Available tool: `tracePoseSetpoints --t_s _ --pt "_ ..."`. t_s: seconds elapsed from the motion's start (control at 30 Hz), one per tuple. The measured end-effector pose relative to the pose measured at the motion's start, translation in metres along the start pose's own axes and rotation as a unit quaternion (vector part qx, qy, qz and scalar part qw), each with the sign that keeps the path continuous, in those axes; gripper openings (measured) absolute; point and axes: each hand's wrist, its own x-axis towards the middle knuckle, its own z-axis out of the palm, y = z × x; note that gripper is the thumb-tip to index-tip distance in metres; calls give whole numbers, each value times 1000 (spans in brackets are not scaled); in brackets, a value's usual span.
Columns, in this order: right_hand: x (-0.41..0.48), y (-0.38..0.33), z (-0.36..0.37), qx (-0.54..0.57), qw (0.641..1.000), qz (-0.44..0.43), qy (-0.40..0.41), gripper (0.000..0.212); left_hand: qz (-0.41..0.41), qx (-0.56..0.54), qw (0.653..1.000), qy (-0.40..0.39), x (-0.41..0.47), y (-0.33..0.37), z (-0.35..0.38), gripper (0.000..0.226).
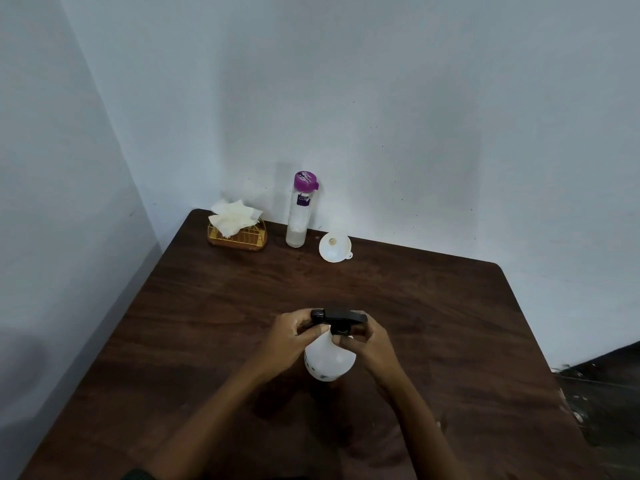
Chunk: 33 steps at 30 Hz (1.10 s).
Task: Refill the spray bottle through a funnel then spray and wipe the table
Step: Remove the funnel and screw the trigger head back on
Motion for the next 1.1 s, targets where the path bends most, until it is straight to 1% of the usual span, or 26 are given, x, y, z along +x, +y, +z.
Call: tracePoseSetpoints --t_s 0.07,0.13,0.23,0.33,0.37,0.5,0.8,0.87,1.0,1.03,1.1 --pt "1 -2 2 -10 1000 -12 -3 33 1 5 1000 -1 0 0 0 26" --pt "1 -5 5 -18 1000 -21 -4 32 1 4 1000 -2 0 0 0 25" --pt "2 -4 6 -22 1000 -19 -2 38 3 -1 1000 -5 0 1 -1 25" --pt "-1 1 3 -6 1000 0 -4 53 0 -1 1000 -4 0 1 -1 24" --pt "-2 2 1 -2 1000 3 -5 53 0 -1 1000 -5 -1 1 -1 24" --pt "-5 3 0 6 1000 -1 9 40 1 -4 1000 -5 -1 1 -1 27" --pt "1 -1 3 -10 1000 -8 2 31 8 -2 1000 -3 0 0 -1 27" --pt "1 -2 4 -8 1000 -8 0 34 4 4 1000 -4 1 -1 -1 25" --pt "0 2 -1 2 1000 7 -15 50 0 6 1000 -4 1 -2 -1 23" --pt "0 3 -2 6 1000 10 -21 48 0 5 1000 -5 1 -2 -1 24" --pt "-1 4 -4 16 1000 9 -17 35 4 2 1000 -6 1 -1 -1 25"
